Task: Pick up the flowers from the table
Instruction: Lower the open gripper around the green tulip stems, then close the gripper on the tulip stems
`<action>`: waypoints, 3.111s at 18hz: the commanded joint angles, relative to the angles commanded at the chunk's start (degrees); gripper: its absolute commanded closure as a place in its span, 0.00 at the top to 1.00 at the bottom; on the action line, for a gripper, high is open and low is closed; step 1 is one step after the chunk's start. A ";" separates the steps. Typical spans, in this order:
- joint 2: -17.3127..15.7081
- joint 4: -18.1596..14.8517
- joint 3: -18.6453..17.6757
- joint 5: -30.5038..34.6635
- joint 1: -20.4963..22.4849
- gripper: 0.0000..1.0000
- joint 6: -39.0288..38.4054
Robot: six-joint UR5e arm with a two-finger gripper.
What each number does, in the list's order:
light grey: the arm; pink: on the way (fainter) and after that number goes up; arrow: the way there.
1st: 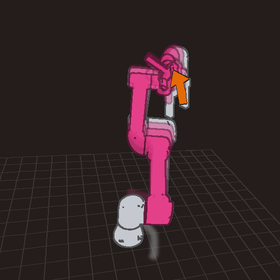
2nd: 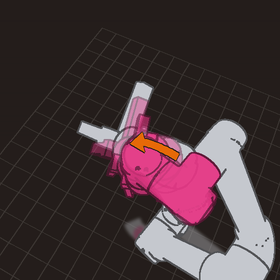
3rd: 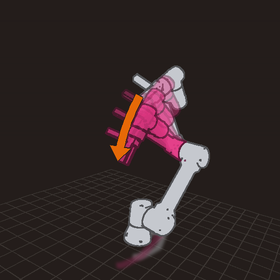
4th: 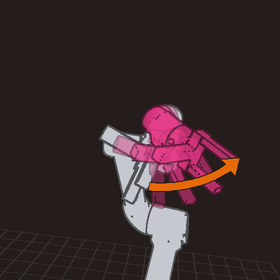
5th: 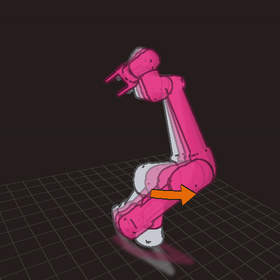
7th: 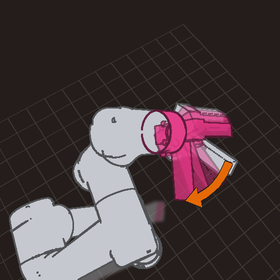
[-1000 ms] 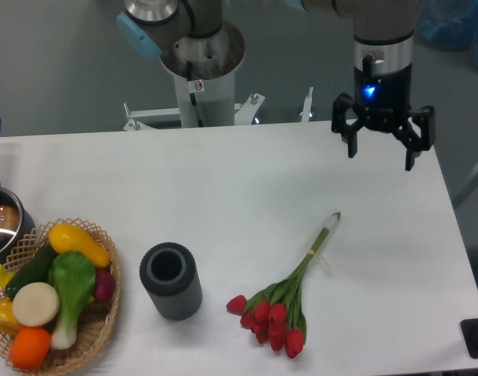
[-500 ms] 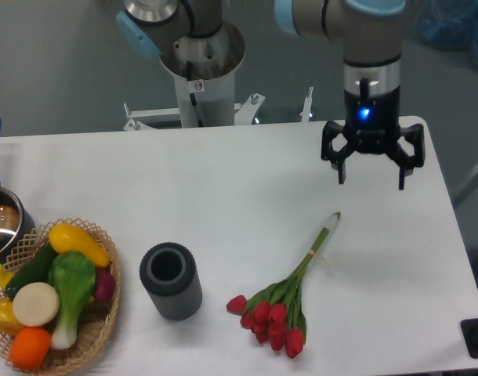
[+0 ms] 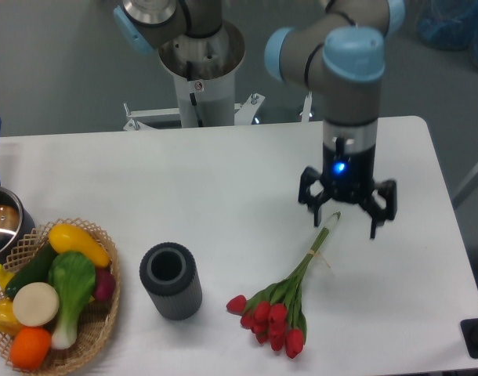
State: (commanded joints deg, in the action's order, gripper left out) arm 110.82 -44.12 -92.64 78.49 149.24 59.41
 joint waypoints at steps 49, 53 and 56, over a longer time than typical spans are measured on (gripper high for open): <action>10.46 0.00 -4.13 3.96 -0.97 0.40 8.61; 10.73 0.00 -3.69 3.87 -0.97 0.31 8.44; 10.73 0.00 -3.60 3.87 -0.97 0.22 8.35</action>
State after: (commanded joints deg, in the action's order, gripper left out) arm 121.55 -44.12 -96.24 82.35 148.27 67.76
